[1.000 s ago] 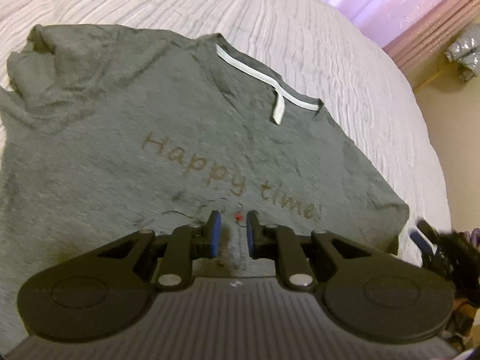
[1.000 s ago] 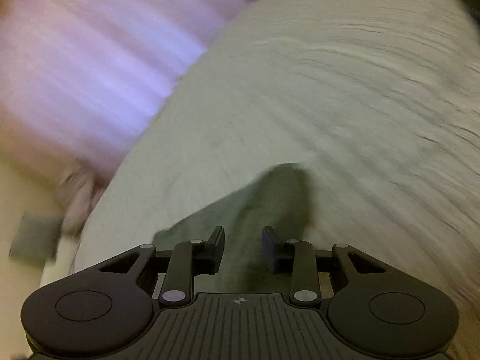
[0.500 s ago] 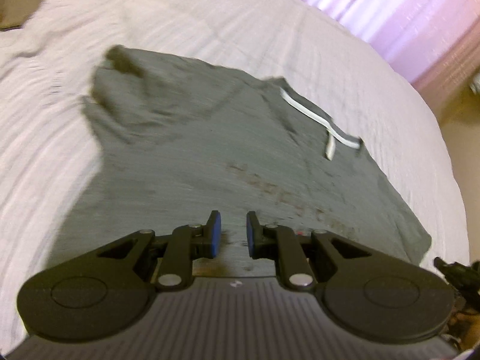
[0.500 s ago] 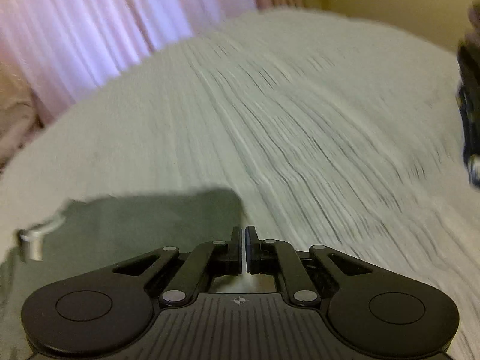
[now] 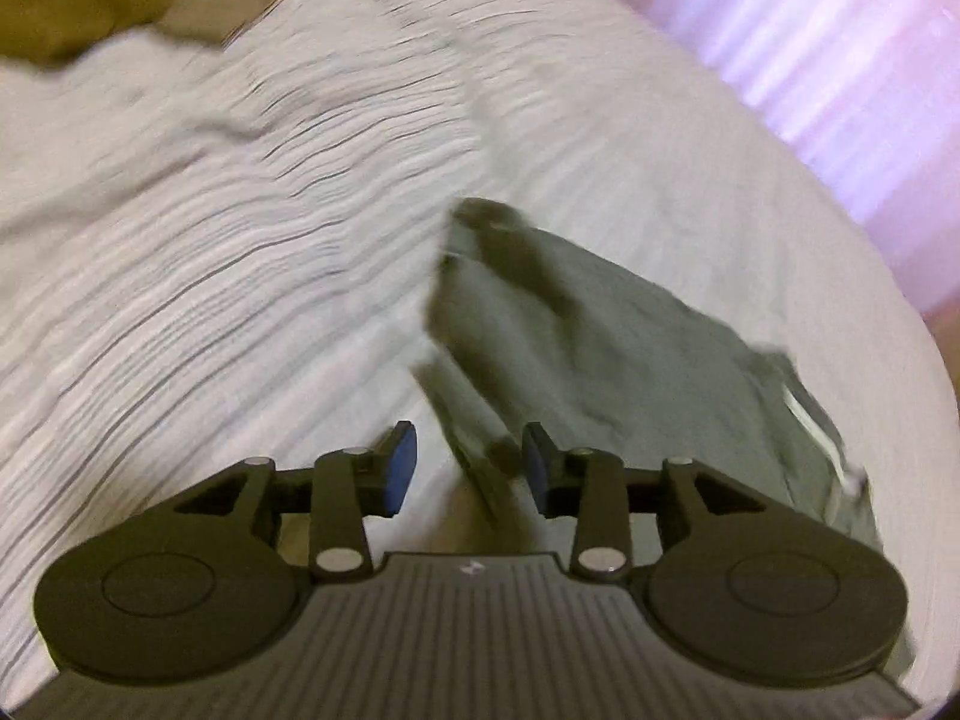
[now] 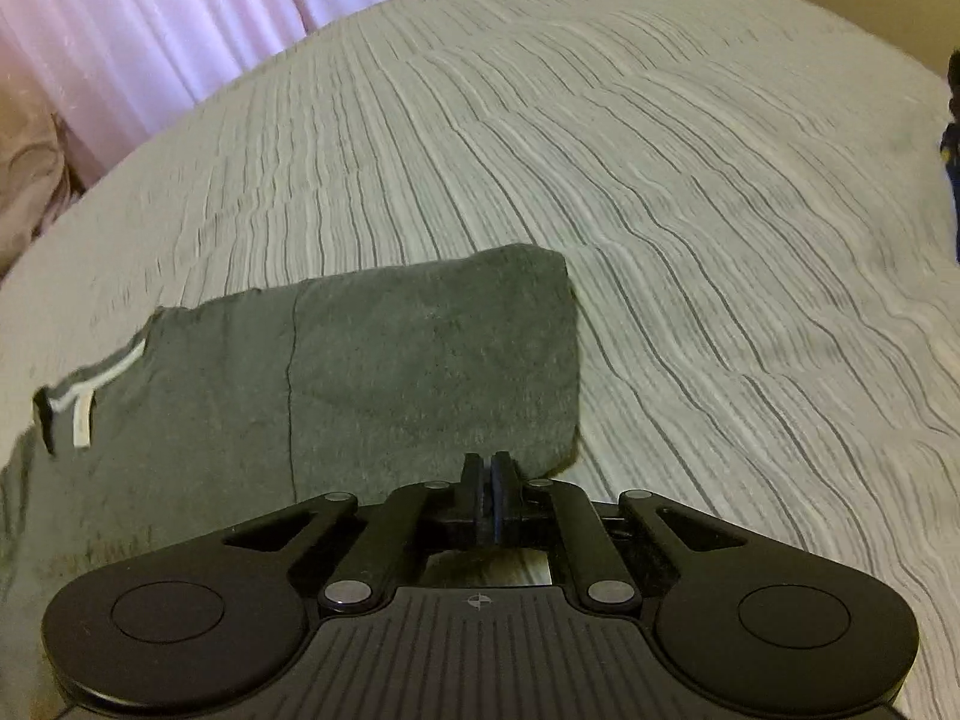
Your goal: Fold clothes
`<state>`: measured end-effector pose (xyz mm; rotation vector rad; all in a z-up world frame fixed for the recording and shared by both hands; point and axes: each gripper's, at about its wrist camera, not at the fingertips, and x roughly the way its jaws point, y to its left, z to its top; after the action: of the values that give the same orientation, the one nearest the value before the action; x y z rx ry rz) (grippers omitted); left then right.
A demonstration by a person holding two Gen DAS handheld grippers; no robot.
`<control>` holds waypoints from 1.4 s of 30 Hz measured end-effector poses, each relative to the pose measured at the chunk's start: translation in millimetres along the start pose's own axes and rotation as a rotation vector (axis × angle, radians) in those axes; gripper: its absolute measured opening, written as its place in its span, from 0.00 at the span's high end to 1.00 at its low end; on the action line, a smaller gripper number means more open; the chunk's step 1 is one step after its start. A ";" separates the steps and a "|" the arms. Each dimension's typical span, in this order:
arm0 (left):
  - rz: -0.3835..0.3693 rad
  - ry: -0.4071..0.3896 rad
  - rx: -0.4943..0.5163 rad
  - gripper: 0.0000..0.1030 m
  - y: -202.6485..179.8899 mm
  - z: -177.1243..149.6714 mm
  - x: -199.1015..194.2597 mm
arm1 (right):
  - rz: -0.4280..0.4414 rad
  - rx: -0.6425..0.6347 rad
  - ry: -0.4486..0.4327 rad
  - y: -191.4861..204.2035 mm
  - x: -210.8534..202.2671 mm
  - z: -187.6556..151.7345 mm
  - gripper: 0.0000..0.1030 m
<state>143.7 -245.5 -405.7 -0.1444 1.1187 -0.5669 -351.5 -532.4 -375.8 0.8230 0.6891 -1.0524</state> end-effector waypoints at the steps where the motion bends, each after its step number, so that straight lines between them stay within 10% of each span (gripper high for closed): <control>1: -0.006 0.004 -0.045 0.71 5.2 5.9 9.7 | -0.012 0.005 0.003 2.2 -0.8 -2.3 0.94; 4: -0.024 -0.022 -0.099 0.99 16.2 12.9 14.7 | -0.051 0.017 0.005 7.6 2.8 -7.1 0.94; 8: -0.005 -0.148 0.114 0.96 14.5 -3.1 -12.5 | -0.115 0.012 0.009 13.3 17.8 -11.4 0.94; 10: 0.068 -0.088 0.225 0.93 16.8 -13.4 -2.4 | -0.157 -0.014 0.016 18.9 23.2 -12.1 0.94; 15: 0.143 -0.169 0.236 0.92 8.5 10.2 -16.6 | -0.227 -0.081 -0.030 38.9 10.8 -3.4 0.94; 16: 0.146 -0.205 0.217 0.90 4.8 17.6 -23.1 | -0.219 -0.088 -0.053 43.1 5.8 -1.2 0.81; 17: 0.149 -0.241 0.197 0.88 1.1 25.0 -29.7 | -0.209 -0.093 -0.076 47.3 1.5 0.9 0.45; 19: 0.076 -0.268 0.190 0.89 -8.7 35.8 -37.6 | -0.164 -0.109 -0.139 56.1 -4.3 2.2 0.29; 25: -0.203 0.075 0.474 0.91 -56.0 19.4 43.9 | 0.064 -0.294 -0.027 85.8 45.3 6.0 0.32; 29: -0.077 -0.051 0.491 0.98 -56.4 45.9 78.1 | -0.219 -0.286 -0.084 64.8 74.4 31.9 0.32; 32: -0.090 -0.171 0.406 0.94 -56.5 62.1 45.2 | -0.160 -0.177 -0.158 46.5 39.7 42.8 0.32; 38: -0.238 -0.049 0.613 0.94 -50.6 -30.0 -50.0 | 0.021 -0.397 -0.092 70.9 -37.5 -38.8 0.32; 42: -0.211 0.046 0.681 0.93 -7.4 -120.1 -98.9 | 0.006 -0.547 -0.029 64.3 -68.9 -133.4 0.32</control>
<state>4.4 -182.3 -376.1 0.3460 0.9058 -1.1128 -328.8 -370.7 -373.7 0.3346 0.8951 -0.8093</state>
